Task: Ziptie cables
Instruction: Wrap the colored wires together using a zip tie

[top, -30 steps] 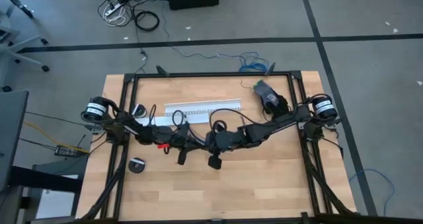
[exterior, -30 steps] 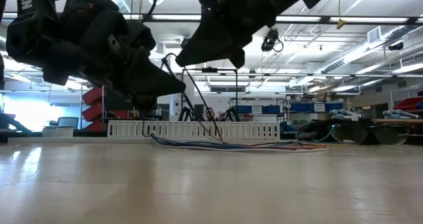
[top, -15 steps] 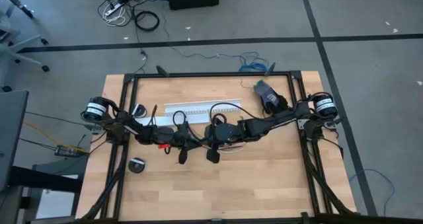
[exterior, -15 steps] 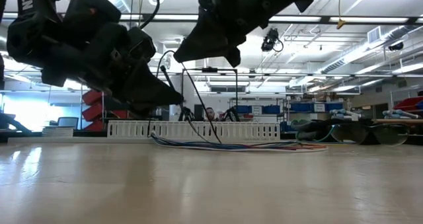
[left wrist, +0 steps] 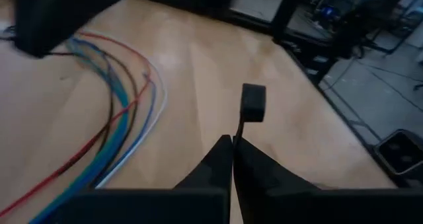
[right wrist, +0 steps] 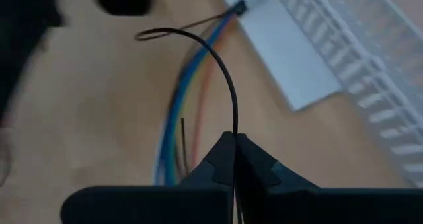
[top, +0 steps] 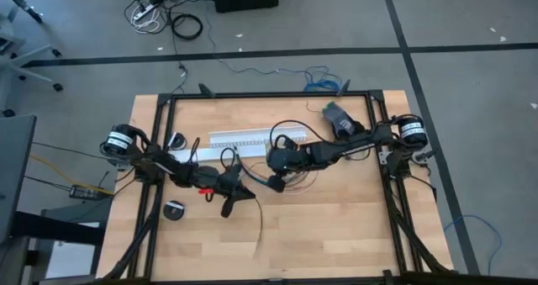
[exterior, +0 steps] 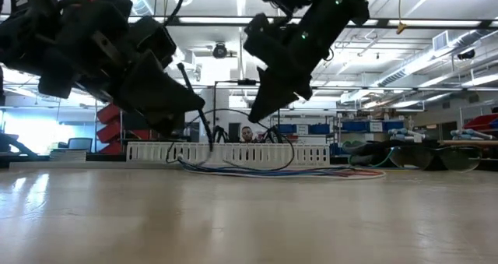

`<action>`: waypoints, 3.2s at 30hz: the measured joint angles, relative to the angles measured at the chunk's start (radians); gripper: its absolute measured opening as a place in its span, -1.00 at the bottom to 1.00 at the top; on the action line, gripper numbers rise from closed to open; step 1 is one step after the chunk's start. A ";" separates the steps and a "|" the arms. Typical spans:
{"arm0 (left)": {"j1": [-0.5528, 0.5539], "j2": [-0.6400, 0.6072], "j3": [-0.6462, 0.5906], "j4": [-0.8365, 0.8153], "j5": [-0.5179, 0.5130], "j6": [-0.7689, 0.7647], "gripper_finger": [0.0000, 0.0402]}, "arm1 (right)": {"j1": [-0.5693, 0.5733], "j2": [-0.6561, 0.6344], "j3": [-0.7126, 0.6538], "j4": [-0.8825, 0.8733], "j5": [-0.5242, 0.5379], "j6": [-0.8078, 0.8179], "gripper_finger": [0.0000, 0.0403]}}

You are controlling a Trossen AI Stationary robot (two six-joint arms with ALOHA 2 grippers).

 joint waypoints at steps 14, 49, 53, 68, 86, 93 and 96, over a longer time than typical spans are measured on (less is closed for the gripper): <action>-0.001 -0.142 -0.062 -0.012 -0.017 0.074 -1.00 | -0.042 0.000 0.003 -0.063 -0.198 -0.003 -0.77; -0.003 -0.847 -0.060 -0.526 -0.262 0.647 -1.00 | -0.027 -0.117 0.226 0.108 -0.396 0.455 0.08; -0.003 -0.854 -0.060 -0.551 -0.331 0.795 -1.00 | 0.001 -0.115 0.226 0.161 -0.327 0.538 0.06; -0.003 -0.846 -0.060 -0.361 -0.471 1.381 -1.00 | 0.053 -0.115 0.226 0.238 0.004 0.653 0.01; -0.004 -0.605 -0.059 -0.044 -0.641 1.807 -1.00 | -0.051 -0.113 0.218 0.288 -0.015 0.708 -0.10; -0.003 -0.454 -0.012 0.147 -0.714 1.958 -1.00 | -0.062 -0.113 0.218 0.288 -0.030 0.694 -0.11; -0.003 -0.405 0.018 0.158 -0.716 2.002 -1.00 | -0.062 -0.113 0.218 0.285 -0.032 0.690 -0.13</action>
